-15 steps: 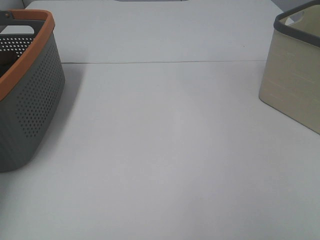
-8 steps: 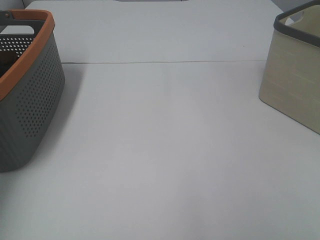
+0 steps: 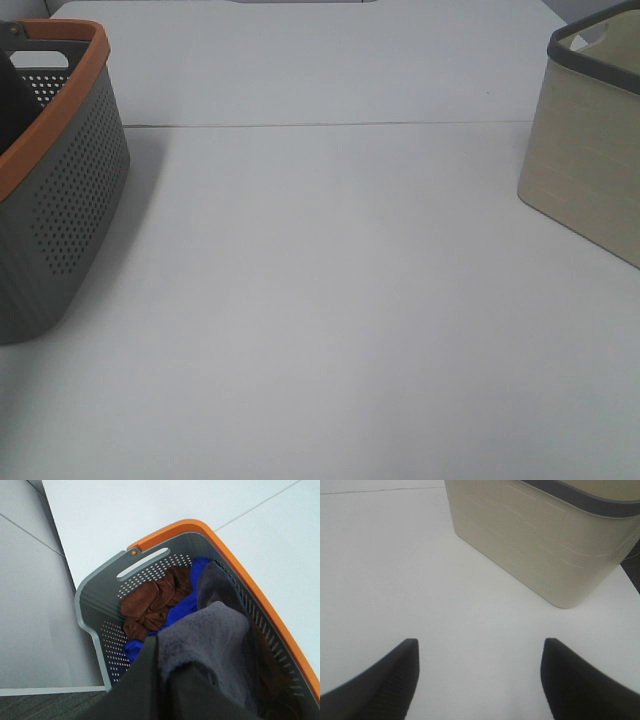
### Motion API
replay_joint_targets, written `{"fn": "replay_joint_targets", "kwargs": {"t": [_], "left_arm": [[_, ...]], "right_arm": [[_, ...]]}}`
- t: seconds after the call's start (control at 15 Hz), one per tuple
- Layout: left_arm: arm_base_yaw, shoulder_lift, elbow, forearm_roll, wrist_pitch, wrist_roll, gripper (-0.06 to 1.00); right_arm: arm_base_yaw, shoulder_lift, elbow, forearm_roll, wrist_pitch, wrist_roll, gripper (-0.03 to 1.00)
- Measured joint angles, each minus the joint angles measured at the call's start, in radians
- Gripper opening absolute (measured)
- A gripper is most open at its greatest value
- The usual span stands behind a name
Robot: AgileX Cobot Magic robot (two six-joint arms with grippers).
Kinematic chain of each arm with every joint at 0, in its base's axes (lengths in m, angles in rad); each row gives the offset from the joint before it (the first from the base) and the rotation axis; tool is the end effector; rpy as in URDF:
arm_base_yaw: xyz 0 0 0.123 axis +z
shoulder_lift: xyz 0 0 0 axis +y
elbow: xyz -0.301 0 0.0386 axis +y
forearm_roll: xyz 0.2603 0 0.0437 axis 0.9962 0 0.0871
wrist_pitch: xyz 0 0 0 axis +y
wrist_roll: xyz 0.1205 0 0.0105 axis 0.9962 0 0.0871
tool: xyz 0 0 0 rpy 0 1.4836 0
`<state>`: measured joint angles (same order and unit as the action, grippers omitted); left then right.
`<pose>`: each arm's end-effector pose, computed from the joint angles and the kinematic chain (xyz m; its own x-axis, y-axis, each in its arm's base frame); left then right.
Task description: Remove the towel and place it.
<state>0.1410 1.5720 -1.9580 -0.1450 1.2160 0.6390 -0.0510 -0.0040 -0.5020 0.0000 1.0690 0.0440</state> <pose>0.3510 0.0333 0.4817 -0.5772 0.4734 -0.6653 0.3369 0.8803 0.3341 0.0128 -0.0007 0.2693 -0.4548 0.0673 -0.8881 0.0710 0.9967 0.0391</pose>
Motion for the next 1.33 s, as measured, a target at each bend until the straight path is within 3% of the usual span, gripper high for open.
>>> {"fn": "replay_joint_targets", "kwargs": {"t": [0.2,0.4,0.53,0.67,0.73,0.87,1.07,1.33], "left_arm": [[0.0,-0.069,-0.001,-0.05,0.0,0.0,0.0],[0.0,-0.102,-0.017,-0.114,0.003,0.0,0.0],[-0.005,-0.103,-0.058,-0.177,0.005,-0.015,0.0],[-0.057,-0.104,-0.126,-0.198,0.006,-0.038,0.0],[-0.135,-0.095,-0.18,-0.2,0.006,-0.047,0.0],[-0.255,-0.056,-0.259,-0.142,0.008,-0.077,0.0],[-0.439,0.066,-0.425,0.034,0.009,-0.191,0.0],[-0.607,0.217,-0.613,0.178,0.009,-0.296,0.0]], "right_arm": [[0.0,0.0,0.0,0.011,0.0,0.0,0.61],[0.0,0.002,-0.017,0.079,-0.007,-0.024,0.61],[0.0,0.059,-0.041,0.176,-0.012,-0.1,0.61],[0.0,0.155,-0.057,0.269,-0.035,-0.175,0.61],[0.0,0.224,-0.069,0.325,-0.054,-0.226,0.61],[0.0,0.322,-0.087,0.382,-0.093,-0.299,0.61],[0.0,0.411,-0.102,0.422,-0.182,-0.331,0.61],[0.0,0.484,-0.112,0.442,-0.215,-0.341,0.61]]}}
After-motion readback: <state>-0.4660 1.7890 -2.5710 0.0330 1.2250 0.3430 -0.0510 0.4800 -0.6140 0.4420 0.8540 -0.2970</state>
